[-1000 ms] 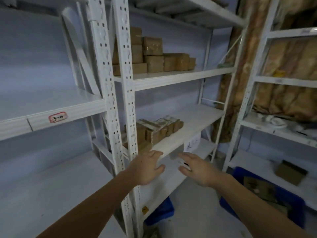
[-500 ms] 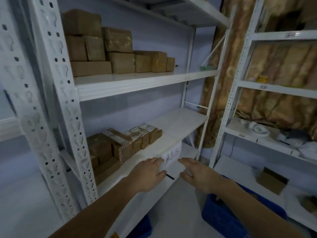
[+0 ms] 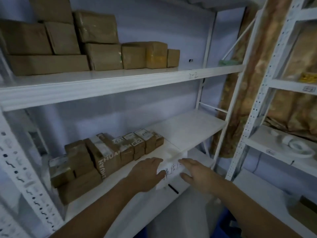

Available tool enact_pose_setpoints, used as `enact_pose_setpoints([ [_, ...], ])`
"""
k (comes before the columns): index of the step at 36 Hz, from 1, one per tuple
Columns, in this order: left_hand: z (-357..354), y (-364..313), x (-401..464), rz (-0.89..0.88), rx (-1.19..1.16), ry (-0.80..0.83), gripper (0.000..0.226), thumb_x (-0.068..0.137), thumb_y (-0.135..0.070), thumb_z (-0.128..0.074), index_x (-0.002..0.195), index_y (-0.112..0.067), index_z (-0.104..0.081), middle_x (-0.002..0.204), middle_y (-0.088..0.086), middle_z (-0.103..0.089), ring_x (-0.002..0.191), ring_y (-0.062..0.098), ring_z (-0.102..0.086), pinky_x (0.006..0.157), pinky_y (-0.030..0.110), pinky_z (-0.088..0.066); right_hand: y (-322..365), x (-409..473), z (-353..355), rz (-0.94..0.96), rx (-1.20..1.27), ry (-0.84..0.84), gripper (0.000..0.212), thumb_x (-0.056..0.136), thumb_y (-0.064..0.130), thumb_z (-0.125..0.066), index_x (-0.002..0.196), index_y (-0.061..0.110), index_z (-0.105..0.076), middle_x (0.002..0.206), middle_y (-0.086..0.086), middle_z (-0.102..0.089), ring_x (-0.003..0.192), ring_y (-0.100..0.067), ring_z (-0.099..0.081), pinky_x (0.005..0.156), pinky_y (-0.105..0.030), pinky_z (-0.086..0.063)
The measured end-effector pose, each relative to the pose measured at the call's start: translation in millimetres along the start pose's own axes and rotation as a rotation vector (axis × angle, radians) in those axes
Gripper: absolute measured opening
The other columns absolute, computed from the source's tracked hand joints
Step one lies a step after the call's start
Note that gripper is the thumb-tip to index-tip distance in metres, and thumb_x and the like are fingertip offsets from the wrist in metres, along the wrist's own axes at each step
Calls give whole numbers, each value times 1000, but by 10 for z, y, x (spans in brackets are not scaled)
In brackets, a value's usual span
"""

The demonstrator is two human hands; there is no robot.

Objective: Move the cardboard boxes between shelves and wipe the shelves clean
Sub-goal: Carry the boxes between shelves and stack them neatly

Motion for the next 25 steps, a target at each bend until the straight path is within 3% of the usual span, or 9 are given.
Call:
enact_pose_setpoints([
  [8, -24, -110, 454, 194, 5, -26, 61, 106, -53, -37, 160, -24, -30, 163, -4, -35, 146, 15, -36, 116, 24, -23, -435, 719, 158, 184, 7, 76, 63, 106, 46, -45, 161, 25, -23, 167, 6, -24, 149, -11, -27, 122, -33, -26],
  [12, 19, 15, 578, 305, 30, -20, 60, 105, -56, -34, 157, -25, -36, 155, 1, -47, 137, 21, -46, 112, 33, -36, -440, 1065, 198, 261, 5, 111, 64, 106, 47, -43, 162, 24, -21, 168, 6, -20, 151, -12, -22, 123, -32, -23],
  [17, 54, 314, 737, 409, 74, -28, 55, 104, -57, -34, 151, -28, -44, 147, 1, -53, 132, 24, -51, 106, 35, -41, -362, 1512, 164, 362, -27, 133, 64, 106, 48, -43, 161, 22, -23, 167, 5, -23, 150, -14, -26, 119, -35, -29],
  [21, 71, 588, 887, 445, 96, -41, 73, 92, -66, -18, 150, -29, -44, 144, 0, -56, 128, 25, -54, 101, 34, -44, -333, 1942, 73, 401, -20, 166, 63, 106, 50, -41, 161, 24, -23, 167, 6, -24, 150, -15, -25, 118, -37, -31],
  [24, 54, 855, 1091, 449, 110, -30, 63, 98, -57, -29, 151, -26, -42, 146, 3, -54, 129, 27, -53, 99, 35, -42, -332, 2307, 4, 419, -26, 174, 62, 105, 51, -42, 158, 25, -27, 165, 6, -26, 145, -16, -35, 113, -36, -37],
  [25, 64, 930, 1163, 451, 122, -24, 69, 95, -61, -24, 152, -25, -40, 149, 4, -52, 132, 27, -51, 101, 36, -42, -324, 2426, -10, 421, -24, 182, 61, 104, 51, -43, 158, 25, -28, 164, 8, -26, 144, -17, -37, 112, -36, -38],
])
Point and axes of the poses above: each hand's wrist, its own x-axis towards the middle knuckle, its own z-axis out of the back of the hand, y = z × x, the point moved 5 cm from there along x, towards the middle knuckle
